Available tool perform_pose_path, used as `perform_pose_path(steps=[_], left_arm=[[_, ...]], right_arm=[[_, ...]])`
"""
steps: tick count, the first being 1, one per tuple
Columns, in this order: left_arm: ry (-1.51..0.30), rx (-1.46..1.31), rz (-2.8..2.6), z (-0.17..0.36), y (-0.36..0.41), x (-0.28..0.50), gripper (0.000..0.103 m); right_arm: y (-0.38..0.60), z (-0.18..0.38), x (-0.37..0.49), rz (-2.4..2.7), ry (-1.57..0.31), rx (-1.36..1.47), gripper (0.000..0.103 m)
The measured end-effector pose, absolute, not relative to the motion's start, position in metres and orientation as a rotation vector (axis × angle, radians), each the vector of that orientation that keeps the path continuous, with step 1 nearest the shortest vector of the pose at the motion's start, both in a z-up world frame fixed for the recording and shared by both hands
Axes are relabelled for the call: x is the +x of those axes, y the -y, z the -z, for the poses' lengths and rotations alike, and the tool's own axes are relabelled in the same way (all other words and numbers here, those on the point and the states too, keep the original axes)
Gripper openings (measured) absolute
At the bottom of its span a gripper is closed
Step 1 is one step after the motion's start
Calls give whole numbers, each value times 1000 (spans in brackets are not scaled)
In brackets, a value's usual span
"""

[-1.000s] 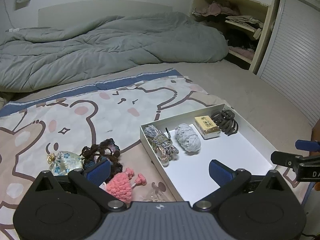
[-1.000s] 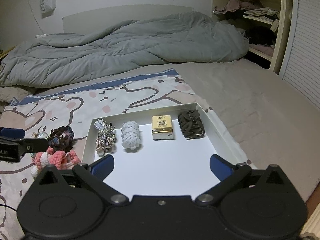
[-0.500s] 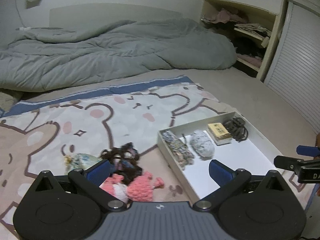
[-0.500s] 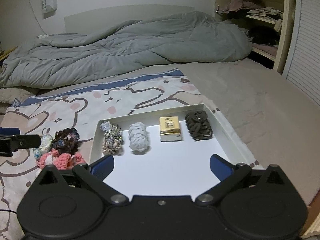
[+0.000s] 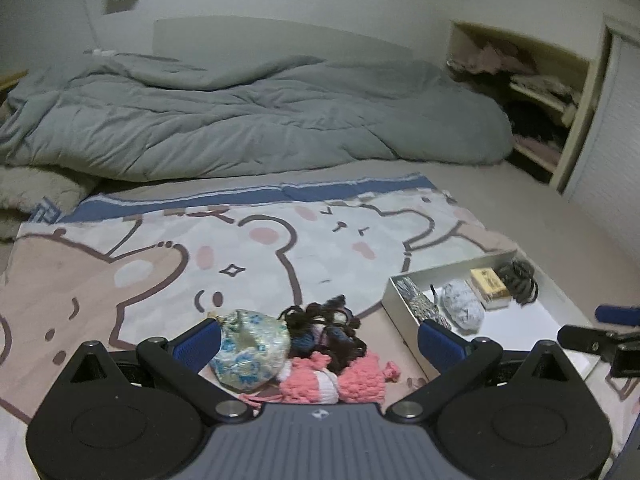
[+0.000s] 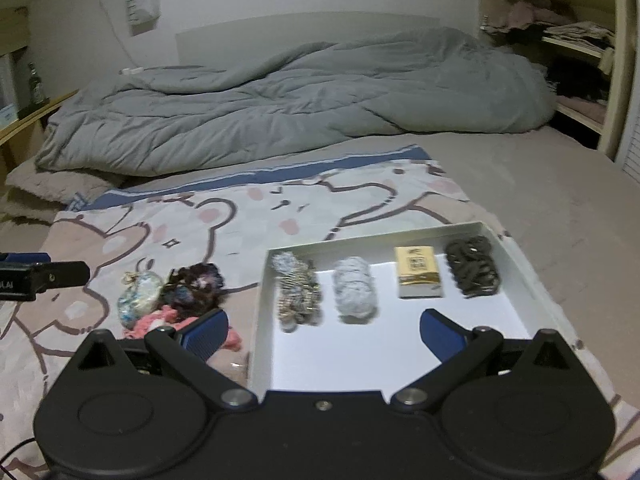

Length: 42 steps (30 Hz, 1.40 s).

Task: Organize objects
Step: 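Open both tools and withdraw them from the box toward the remaining items, then grasp the pink crocheted doll with the left tool while the right tool grasps the clear cord bag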

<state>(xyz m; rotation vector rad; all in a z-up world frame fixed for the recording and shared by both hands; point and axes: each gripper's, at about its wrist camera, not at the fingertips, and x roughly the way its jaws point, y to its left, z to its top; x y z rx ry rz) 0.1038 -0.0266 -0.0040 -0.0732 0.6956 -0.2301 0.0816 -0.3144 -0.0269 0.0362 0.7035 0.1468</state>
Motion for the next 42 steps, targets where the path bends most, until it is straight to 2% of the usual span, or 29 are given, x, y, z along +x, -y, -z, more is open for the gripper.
perform_pose_path(steps=[7, 12, 15, 17, 20, 23, 33, 34, 36, 37, 42], left_arm=[[-713, -128, 158, 5, -4, 107, 100], [-743, -130, 171, 15, -16, 109, 81], [-772, -113, 208, 24, -16, 112, 65], [-804, -115, 239, 33, -14, 115, 56], [-851, -96, 277, 48, -7, 121, 52], [-902, -71, 307, 66, 3, 128, 51], [-1019, 96, 342, 119, 34, 145, 50], [-1025, 108, 337, 123, 34, 147, 48], [-1040, 127, 329, 129, 35, 150, 35], [-1053, 130, 330, 131, 34, 152, 24], [-1067, 108, 335, 132, 30, 152, 23]], right_arm=[[286, 25, 89, -214, -702, 23, 103], [268, 27, 100, -266, -719, 32, 103], [255, 30, 111, -285, -748, 14, 103], [248, 33, 118, -310, -766, 9, 97], [239, 43, 127, -338, -799, 8, 88], [235, 55, 132, -371, -842, 9, 83], [231, 74, 137, -455, -925, 4, 80], [231, 75, 136, -461, -929, 0, 80], [229, 78, 136, -476, -942, -11, 80], [228, 79, 136, -483, -946, -17, 80], [222, 86, 132, -510, -977, -43, 80]])
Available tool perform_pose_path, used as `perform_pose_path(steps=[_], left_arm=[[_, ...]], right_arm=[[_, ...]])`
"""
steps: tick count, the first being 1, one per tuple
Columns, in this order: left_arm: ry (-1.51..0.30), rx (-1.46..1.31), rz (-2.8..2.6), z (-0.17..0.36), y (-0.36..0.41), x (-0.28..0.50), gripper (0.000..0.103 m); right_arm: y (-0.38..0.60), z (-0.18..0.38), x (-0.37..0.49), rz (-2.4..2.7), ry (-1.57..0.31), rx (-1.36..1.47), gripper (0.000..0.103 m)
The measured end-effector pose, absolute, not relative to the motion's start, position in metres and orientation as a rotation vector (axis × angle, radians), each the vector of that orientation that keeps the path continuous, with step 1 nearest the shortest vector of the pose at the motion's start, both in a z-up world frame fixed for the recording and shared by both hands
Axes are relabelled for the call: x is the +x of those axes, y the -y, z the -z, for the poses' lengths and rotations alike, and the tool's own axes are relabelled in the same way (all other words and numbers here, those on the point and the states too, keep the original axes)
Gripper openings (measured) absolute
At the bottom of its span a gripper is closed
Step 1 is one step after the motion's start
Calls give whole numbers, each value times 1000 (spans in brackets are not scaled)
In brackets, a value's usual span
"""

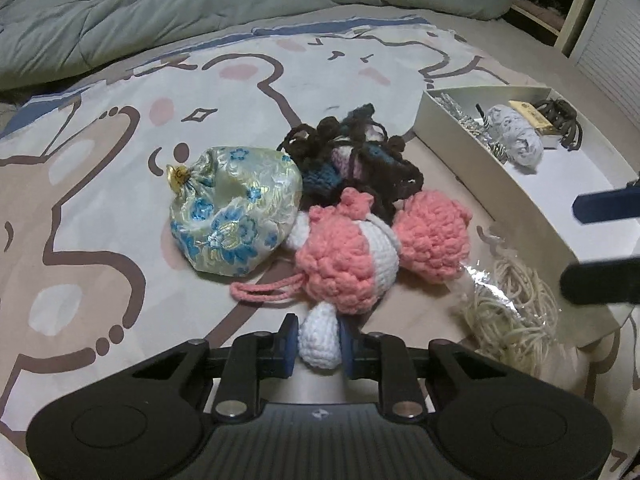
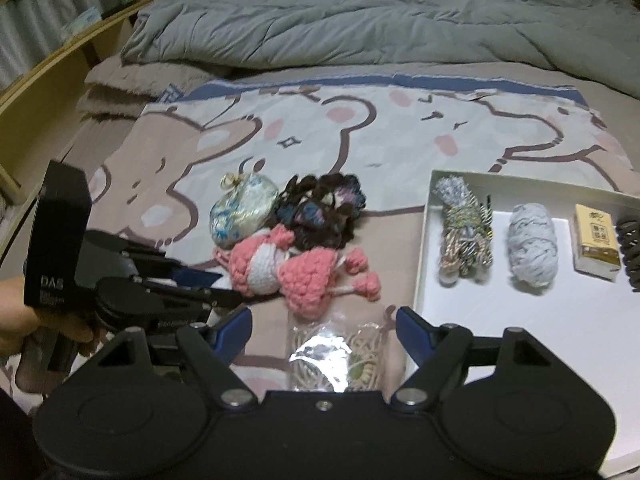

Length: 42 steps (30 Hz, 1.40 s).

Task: Organize objects
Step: 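Grasp the pink crocheted doll with the left tool while the right tool grasps the clear cord bag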

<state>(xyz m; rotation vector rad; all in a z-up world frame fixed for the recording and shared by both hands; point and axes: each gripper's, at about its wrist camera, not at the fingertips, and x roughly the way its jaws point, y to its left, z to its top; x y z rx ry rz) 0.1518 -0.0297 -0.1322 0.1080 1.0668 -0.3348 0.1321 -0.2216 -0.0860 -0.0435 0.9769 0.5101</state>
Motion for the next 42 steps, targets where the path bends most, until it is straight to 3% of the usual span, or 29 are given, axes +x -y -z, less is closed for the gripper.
perform_pose_path(steps=[21, 24, 26, 37, 42], left_arm=[[-1065, 30, 15, 114, -81, 146, 22], [-1082, -78, -60, 115, -96, 145, 29], [-1084, -141, -102, 111, -104, 142, 46], [-1031, -593, -70, 99, -106, 127, 47], [-1025, -696, -107, 109, -89, 135, 54]], right_arm=[[194, 103, 114, -554, -1060, -146, 76], [189, 108, 118, -553, -1059, -194, 76], [186, 113, 121, -544, -1064, -229, 75], [166, 123, 109, -643, -1098, -308, 75], [159, 119, 99, -719, -1113, -272, 75]])
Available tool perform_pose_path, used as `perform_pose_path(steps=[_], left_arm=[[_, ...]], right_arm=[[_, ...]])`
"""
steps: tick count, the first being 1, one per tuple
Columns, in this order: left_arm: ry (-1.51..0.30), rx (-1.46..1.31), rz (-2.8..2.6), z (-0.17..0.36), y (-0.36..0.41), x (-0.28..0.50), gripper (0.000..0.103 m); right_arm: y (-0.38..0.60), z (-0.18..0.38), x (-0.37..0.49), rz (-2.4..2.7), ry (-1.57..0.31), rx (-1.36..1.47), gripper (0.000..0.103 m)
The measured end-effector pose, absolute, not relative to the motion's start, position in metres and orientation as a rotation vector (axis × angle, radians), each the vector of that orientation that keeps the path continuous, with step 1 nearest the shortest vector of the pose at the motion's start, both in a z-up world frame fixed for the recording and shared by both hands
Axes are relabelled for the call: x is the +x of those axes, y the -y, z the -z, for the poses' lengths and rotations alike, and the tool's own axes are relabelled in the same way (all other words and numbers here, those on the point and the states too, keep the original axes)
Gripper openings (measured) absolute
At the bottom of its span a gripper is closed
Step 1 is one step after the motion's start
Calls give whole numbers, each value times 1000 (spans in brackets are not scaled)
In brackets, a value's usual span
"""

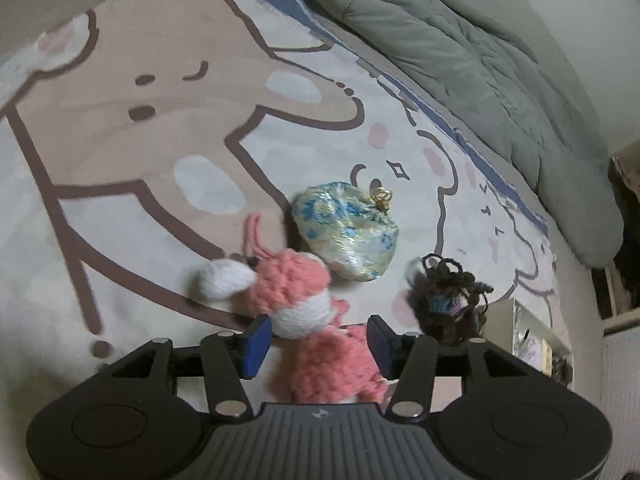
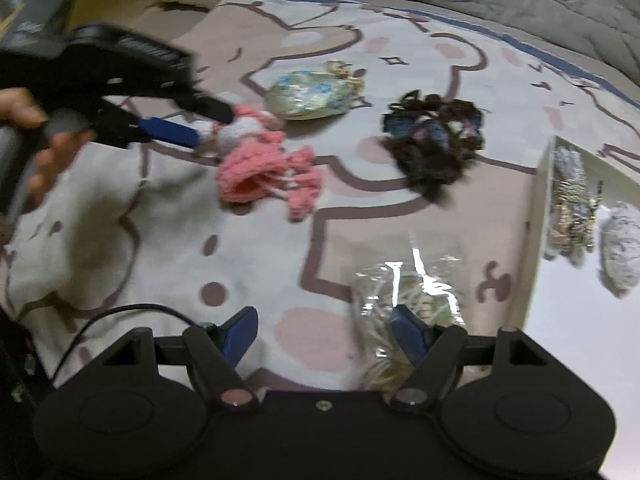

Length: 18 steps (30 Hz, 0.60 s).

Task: Organize objects
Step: 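Grasp the pink crocheted doll with the left tool while the right tool grasps the clear cord bag, then lift the pink doll and clear cord bag and carry them toward the white box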

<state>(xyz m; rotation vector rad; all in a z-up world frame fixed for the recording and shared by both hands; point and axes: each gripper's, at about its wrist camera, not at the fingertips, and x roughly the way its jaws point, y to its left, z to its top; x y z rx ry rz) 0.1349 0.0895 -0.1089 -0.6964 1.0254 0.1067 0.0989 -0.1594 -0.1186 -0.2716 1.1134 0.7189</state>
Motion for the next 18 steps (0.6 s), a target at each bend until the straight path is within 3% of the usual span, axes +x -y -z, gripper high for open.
perform_pose_path(steps=[5, 8, 13, 18], left_arm=[[-1042, -691, -188, 119, -72, 145, 64], [-1066, -665, -241, 129, -65, 149, 64], [-1089, -560, -204, 138, -57, 158, 64], [-1125, -461, -61, 135, -60, 161, 55]], right_arm=[[162, 116, 100, -737, -1117, -246, 74], [168, 114, 105, -722, -1116, -228, 71], [180, 111, 113, -672, -1082, -250, 71], [184, 118, 127, -635, -1075, -258, 71]])
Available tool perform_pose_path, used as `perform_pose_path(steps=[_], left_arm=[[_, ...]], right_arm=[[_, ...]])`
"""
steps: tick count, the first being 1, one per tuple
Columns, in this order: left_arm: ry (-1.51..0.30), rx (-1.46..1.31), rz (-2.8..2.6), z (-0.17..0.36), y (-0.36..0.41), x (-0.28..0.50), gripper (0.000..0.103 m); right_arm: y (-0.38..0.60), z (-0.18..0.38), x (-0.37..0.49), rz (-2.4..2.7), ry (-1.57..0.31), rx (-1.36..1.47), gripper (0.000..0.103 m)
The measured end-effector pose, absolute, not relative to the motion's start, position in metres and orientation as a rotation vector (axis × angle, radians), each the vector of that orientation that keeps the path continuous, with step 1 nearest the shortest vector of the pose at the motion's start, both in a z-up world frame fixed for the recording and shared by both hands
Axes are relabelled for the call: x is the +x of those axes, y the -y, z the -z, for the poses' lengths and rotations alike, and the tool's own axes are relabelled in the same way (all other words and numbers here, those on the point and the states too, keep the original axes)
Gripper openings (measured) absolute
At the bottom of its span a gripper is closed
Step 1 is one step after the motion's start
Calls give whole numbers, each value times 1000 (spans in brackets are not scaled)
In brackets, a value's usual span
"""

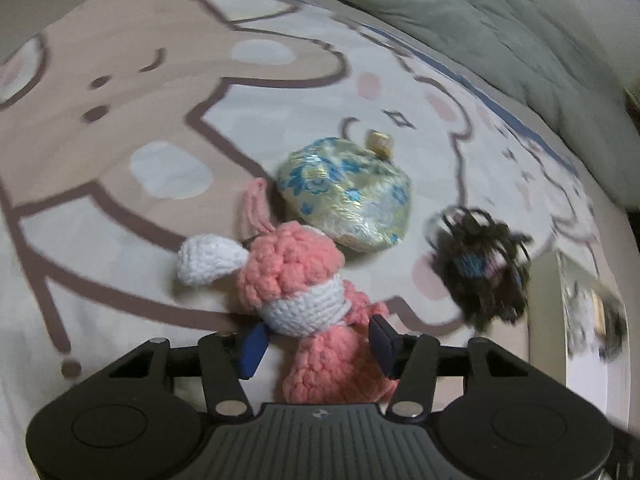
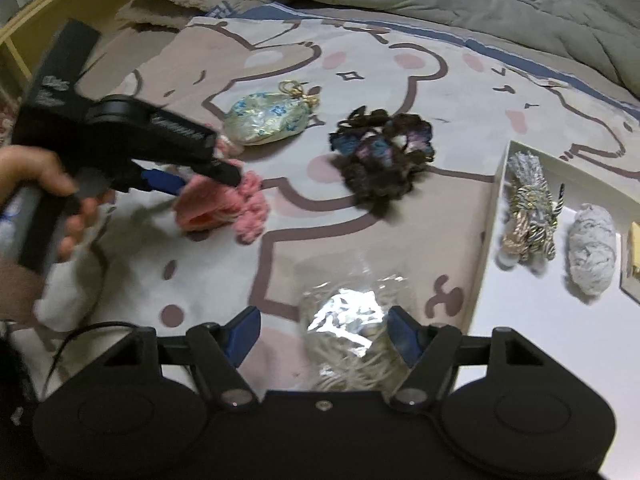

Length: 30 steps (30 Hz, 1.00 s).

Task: Organize objects
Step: 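Lift the pink doll and clear cord bag and carry them toward the white box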

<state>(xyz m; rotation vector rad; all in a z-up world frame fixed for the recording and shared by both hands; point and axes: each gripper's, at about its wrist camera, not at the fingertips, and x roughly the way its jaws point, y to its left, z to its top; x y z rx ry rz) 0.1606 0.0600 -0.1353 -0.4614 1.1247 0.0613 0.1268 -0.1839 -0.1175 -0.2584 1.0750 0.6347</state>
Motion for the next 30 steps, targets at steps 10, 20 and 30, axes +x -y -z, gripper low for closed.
perform_pose_path(steps=[10, 20, 30], left_arm=[[-1212, -185, 352, 129, -56, 144, 40], [-1208, -180, 265, 129, -55, 136, 46], [-1203, -212, 78, 142, -42, 137, 61]], right_arm=[[182, 136, 139, -579, -1087, -333, 78], [177, 139, 133, -623, -1203, -208, 80], [166, 151, 125, -553, -1203, -266, 84]])
